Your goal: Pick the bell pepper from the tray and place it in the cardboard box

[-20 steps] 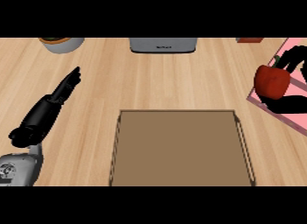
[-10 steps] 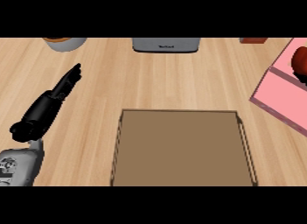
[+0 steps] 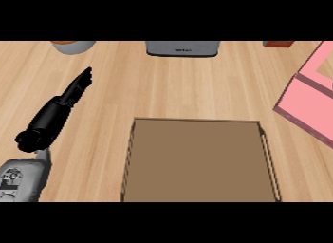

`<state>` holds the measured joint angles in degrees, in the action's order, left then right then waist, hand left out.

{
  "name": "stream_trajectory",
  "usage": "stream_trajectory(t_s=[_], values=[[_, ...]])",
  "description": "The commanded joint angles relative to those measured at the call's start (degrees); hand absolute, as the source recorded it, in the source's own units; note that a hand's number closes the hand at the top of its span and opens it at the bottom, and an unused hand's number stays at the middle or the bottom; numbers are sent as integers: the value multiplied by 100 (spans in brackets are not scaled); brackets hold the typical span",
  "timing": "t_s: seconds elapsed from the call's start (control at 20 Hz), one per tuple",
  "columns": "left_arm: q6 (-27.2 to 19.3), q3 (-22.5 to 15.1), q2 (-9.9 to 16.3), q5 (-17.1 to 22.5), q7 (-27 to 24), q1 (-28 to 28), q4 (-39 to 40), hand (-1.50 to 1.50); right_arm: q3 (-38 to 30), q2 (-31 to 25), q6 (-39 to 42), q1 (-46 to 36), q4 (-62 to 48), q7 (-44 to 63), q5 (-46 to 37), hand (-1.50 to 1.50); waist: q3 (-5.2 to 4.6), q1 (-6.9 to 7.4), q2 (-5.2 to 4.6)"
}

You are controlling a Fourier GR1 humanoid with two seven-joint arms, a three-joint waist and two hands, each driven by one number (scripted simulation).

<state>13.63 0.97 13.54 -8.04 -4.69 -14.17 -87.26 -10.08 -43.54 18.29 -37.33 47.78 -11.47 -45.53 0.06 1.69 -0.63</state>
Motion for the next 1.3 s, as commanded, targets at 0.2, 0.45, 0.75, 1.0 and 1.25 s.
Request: stream_trajectory(t_s=[0.2,0.45,0.75,1.0,1.25], values=[[108,11,-26,122,234,38,-315,0,329,-604,694,-586,-1841,-1496,-374,-150,8,89,-11],[163,101,74,99,38,97,-193,0,-54,-356,194,-620,-2159,-2600,7,-150,11,21,-4],[-35,40,-69,-39,94,108,-67,0,-2034,9,970,-1100,-2770,-2436,2074,-150,26,-152,34],[-112,-29,-103,-171,-60,135,-113,0,-2977,-469,1235,-1342,-3620,-1544,2866,-150,18,-17,-33],[-31,-57,-109,-135,-72,146,-195,0,-3206,-800,1027,-1091,-3852,-1546,3043,-150,24,79,-61]])
